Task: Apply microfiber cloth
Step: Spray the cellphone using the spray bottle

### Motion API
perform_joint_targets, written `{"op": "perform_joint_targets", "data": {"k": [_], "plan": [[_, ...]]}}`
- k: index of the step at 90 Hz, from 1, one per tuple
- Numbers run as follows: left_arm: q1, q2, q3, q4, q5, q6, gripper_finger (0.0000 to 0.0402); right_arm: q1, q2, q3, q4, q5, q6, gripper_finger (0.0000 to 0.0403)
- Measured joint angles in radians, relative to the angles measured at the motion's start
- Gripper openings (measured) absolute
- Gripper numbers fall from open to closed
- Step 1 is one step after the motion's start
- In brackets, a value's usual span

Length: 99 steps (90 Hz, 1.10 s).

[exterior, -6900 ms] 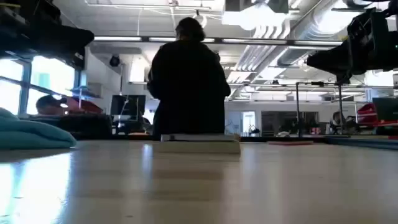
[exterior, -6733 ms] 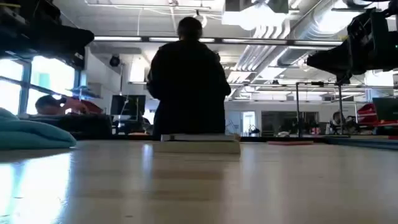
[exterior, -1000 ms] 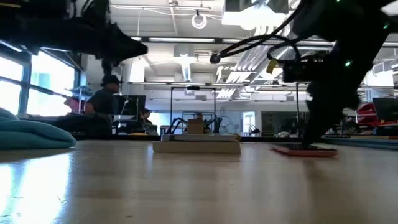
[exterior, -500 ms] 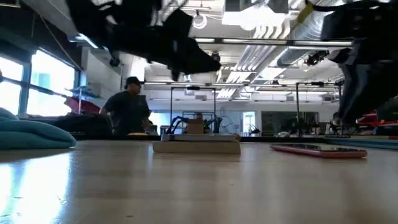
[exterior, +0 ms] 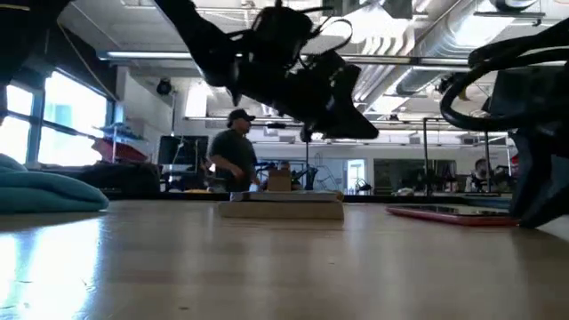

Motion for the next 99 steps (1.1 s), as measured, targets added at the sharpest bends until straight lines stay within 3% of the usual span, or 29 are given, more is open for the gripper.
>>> {"op": "perform_joint_targets", "data": {"k": [22, 36, 63, 76, 99], "plan": [[-0.001, 0.151, 0.205, -0.148, 0.010, 0.030, 0.0007, -0.003, -0.010, -0.002, 0.015, -0.015, 0.007, 0.0036], [0.002, 0.201, 0.266, -0.149, -0.003, 0.031, 0.0007, -0.005, -0.012, -0.002, 0.023, -0.012, 0.019, 0.0079], [0.006, 0.217, 0.270, -0.178, -0.088, 0.044, 0.0007, -0.031, -0.012, -0.002, 0.030, 0.071, -0.027, 0.0170], [0.006, 0.217, 0.270, -0.185, -0.092, 0.092, 0.0007, -0.058, -0.011, -0.002, 0.037, 0.126, -0.070, 0.0176], [0.006, 0.239, 0.270, -0.223, -0.092, 0.083, 0.0007, -0.103, -0.011, -0.002, 0.061, 0.122, -0.162, 0.0177]]}}
